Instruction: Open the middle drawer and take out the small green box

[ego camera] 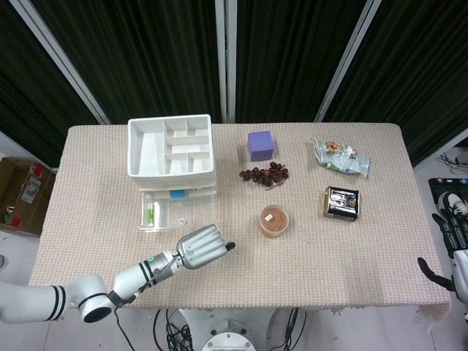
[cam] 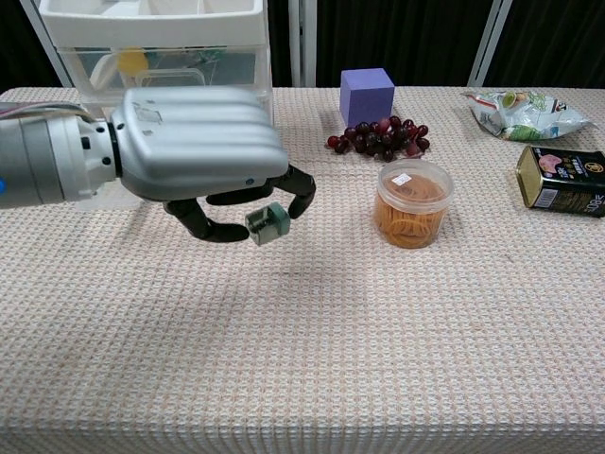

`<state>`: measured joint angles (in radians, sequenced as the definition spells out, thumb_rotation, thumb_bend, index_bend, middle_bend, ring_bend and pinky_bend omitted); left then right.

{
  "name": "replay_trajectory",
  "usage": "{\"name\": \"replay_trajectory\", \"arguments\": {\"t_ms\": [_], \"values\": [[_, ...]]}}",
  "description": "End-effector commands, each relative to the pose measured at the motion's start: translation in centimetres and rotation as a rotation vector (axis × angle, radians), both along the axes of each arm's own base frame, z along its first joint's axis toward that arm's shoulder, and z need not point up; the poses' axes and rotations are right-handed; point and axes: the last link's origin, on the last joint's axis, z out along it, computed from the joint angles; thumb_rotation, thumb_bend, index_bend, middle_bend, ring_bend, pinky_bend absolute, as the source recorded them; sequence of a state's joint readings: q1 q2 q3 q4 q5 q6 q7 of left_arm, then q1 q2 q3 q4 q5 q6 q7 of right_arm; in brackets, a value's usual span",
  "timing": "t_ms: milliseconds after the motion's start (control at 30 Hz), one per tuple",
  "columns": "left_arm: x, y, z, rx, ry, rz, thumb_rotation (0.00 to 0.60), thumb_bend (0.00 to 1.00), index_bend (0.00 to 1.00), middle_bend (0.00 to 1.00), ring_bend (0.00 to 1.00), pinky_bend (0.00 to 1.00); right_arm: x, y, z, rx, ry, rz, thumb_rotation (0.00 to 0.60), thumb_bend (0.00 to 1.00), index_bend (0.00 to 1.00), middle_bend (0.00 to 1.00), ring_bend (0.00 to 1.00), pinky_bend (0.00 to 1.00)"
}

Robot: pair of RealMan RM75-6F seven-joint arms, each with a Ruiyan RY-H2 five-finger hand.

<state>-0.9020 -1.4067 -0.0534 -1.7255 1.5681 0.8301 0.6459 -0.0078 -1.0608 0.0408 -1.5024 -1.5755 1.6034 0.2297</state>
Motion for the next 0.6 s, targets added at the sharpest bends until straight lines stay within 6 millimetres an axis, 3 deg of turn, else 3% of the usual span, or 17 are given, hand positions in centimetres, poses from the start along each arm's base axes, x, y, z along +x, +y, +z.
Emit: {"name": "replay_trajectory", "arguments": {"t_ms": [33, 133, 200, 333, 433, 600], "values": [[0.2, 0.0, -0.3, 0.009, -0.015, 0.032, 0.600, 0.18, 0.25, 0.73, 0.87, 1.00, 0.0, 0.0, 0.1, -0.005, -0.001, 0.002, 0.600, 0.20, 0.00, 0.02, 0.00, 0.00], [0.2, 0.0, 1.1, 0.040, -0.090, 0.067, 0.600, 0.11, 0.21, 0.68, 0.82, 1.00, 0.0, 0.0, 0.2, -0.008, 0.001, 0.005, 0.600, 0.20, 0.00, 0.02, 0.00, 0.00], [-0.2, 0.1, 3.1, 0.080, -0.169, 0.102, 0.600, 0.08, 0.20, 0.64, 0.77, 1.00, 0.0, 0.0, 0.3, -0.010, 0.000, 0.006, 0.600, 0.20, 0.00, 0.02, 0.00, 0.00], [-2.5, 0.7, 8.7, 0.189, -0.401, 0.249, 0.600, 0.06, 0.19, 0.57, 0.68, 0.94, -0.2, 0.1, 0.5, -0.013, -0.002, 0.003, 0.600, 0.20, 0.00, 0.02, 0.00, 0.00], [-6.3, 1.5, 13.3, 0.289, -0.537, 0.415, 0.600, 0.06, 0.20, 0.50, 0.59, 0.82, -0.3, 0.0, 0.5, -0.008, -0.003, 0.004, 0.600, 0.20, 0.00, 0.02, 0.00, 0.00], [-15.1, 2.0, 18.5, 0.478, -0.582, 0.688, 0.600, 0.04, 0.22, 0.36, 0.40, 0.47, -0.3, 0.0, 0.5, 0.000, -0.012, 0.020, 0.600, 0.20, 0.00, 0.02, 0.00, 0.00]]}}
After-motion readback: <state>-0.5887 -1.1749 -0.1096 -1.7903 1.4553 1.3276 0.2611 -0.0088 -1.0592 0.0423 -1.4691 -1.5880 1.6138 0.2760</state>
